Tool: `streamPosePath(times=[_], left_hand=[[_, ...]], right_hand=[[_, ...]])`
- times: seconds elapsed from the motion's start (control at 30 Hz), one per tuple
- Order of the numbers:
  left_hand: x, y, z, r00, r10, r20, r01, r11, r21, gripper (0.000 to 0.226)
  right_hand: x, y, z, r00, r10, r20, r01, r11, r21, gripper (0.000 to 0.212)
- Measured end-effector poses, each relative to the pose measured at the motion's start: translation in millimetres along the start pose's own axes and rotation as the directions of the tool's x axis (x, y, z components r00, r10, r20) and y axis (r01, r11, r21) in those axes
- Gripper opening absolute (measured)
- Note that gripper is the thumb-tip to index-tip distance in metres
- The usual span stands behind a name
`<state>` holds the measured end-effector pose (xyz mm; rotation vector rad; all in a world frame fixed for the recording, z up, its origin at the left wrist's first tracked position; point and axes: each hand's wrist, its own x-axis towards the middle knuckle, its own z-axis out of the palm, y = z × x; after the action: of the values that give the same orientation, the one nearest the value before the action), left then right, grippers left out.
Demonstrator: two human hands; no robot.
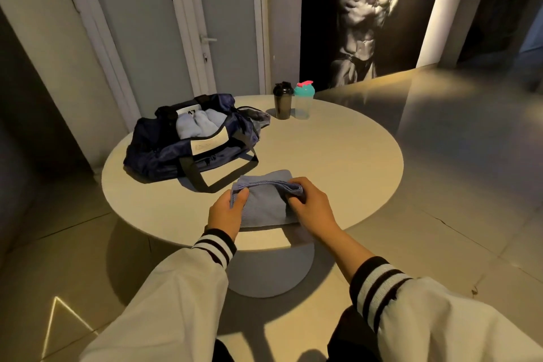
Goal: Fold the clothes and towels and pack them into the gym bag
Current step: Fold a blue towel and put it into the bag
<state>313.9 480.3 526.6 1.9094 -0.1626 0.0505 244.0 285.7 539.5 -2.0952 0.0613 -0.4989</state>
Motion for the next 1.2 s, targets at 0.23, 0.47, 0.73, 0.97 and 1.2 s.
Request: streamPosePath(times=[0.23,0.47,0.73,0.97,1.2], left_hand=[[19.3,-5.5,4.4,0.997,0.005,0.080,0.000,0.998,-0.061,0.033],[40.8,-16.2,4.0,0.997,0.028,0.073,-0.033,0.997,0.072,0.027],[50.2,-16.6,28.3,0.991,0.020,-0.134,-0.008,0.996,0.092,0.028],[53.2,-25.9,26.2,0.992,0.123,0.019,-0.125,0.978,0.166,0.027],[59.3,-33.6,27.8,0.999,0.045,0.003,-0.045,0.980,0.192,0.038]], right_hand=[[50.3,19.0,14.7,0.989,0.130,-0.068,-0.132,0.991,-0.024,0.014],[60.1,22.3,23.3,0.988,0.154,-0.007,-0.152,0.981,0.122,0.028],[50.9,55.7,43.7,1.000,0.004,0.018,0.000,0.984,-0.180,0.029],[46.9,57.2,44.4,1.000,0.011,-0.002,-0.011,0.955,-0.295,0.034],[44.6,46.0,47.0,0.996,0.078,-0.050,-0.093,0.864,-0.494,0.043]])
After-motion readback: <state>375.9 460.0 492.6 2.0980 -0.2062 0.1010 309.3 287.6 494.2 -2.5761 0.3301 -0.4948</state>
